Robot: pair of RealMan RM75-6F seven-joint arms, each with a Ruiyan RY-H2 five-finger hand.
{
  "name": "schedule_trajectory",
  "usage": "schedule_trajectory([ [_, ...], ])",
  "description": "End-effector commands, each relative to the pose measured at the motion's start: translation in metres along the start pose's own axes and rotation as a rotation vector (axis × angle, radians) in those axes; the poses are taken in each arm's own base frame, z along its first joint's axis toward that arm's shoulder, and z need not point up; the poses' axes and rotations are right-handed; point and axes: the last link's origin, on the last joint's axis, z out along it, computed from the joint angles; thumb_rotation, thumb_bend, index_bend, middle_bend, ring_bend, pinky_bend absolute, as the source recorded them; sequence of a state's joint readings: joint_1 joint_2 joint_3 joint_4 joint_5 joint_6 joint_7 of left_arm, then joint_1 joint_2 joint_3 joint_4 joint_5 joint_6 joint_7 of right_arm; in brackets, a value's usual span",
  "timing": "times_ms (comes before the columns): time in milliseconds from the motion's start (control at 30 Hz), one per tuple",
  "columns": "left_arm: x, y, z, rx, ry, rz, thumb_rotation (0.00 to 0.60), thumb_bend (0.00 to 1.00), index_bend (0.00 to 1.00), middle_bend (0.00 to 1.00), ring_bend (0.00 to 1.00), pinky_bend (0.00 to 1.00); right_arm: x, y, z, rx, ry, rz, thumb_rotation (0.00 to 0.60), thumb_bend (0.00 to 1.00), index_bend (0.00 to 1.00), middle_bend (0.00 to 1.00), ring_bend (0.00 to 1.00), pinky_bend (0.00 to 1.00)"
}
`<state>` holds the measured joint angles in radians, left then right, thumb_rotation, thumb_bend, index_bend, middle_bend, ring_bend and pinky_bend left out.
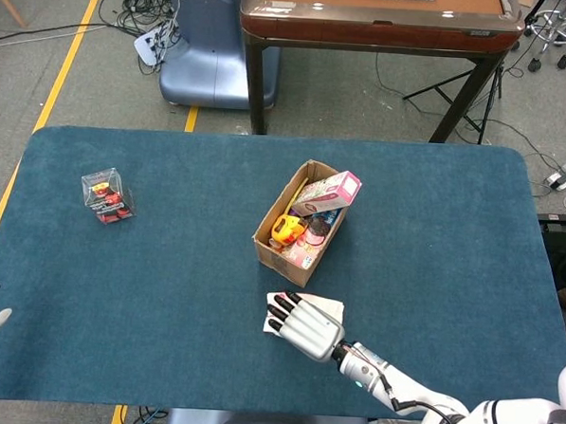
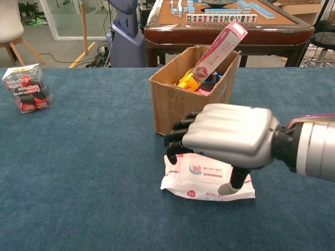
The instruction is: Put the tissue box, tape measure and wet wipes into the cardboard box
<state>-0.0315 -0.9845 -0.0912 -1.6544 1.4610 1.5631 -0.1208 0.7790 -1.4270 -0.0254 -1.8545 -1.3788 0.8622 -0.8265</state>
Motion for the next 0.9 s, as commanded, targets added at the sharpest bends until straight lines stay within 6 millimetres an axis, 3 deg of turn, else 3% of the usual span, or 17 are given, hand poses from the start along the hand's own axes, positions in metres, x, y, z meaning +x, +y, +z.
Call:
schedule_trajectory([
  [33, 0.000, 0.000, 0.000, 0.001, -0.005, 0.004, 0.600, 0.13, 0.48, 0.52, 0.39, 0.49, -0.006, -0.005, 0.004, 0.013, -0.024, -0.006, 0.600, 0.00, 0.30, 0.17, 0.12, 0.20],
  [667, 0.001, -0.001, 0.000, -0.002, 0.002, -0.011, 0.600, 0.13, 0.48, 0.52, 0.39, 0.49, -0.006, -0.016, 0.065, 0.009, -0.084, 0.077, 0.600, 0.00, 0.30, 0.16, 0.11, 0.13],
  [900, 0.002, -0.004, -0.006, -0.001, 0.013, -0.020, 0.600, 0.13, 0.48, 0.52, 0.39, 0.49, -0.007, -0.017, 0.075, 0.001, -0.114, 0.093, 0.600, 0.00, 0.29, 0.16, 0.11, 0.12],
])
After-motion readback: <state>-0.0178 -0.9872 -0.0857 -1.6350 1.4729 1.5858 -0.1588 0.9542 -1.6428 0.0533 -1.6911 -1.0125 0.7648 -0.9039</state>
